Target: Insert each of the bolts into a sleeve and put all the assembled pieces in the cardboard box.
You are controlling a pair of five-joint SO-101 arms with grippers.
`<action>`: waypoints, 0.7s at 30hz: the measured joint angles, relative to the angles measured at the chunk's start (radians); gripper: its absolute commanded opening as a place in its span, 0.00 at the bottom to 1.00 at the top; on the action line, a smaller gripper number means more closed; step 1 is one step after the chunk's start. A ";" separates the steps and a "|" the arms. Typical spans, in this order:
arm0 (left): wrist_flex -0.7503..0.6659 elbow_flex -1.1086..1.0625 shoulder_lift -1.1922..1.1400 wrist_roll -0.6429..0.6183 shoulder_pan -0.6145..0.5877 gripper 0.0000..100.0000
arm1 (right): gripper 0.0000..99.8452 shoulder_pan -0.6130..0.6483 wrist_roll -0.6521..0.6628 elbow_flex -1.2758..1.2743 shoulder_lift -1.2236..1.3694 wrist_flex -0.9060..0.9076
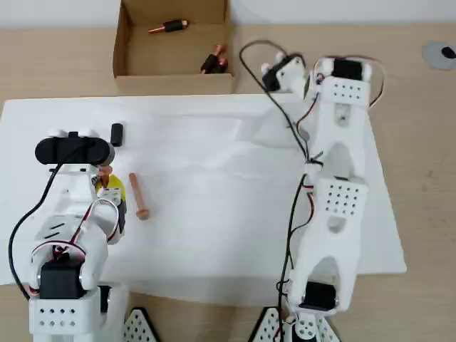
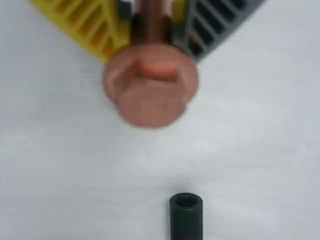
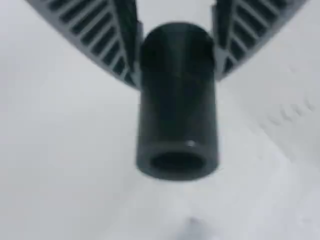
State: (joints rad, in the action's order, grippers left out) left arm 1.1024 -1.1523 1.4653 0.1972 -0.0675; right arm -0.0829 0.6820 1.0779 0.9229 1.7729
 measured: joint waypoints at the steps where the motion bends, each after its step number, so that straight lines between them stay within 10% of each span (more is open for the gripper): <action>1: 0.000 0.000 0.000 0.000 0.000 0.01 | 0.05 0.003 -0.011 0.000 -0.035 0.000; 21: -0.213 0.026 0.285 -0.133 0.000 0.01 | 0.05 0.476 -0.437 -0.028 -0.918 0.002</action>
State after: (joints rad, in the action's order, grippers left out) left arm 0.8892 -1.1262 1.7507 0.0637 -0.0675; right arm 0.3928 0.2447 1.0503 0.0054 1.7745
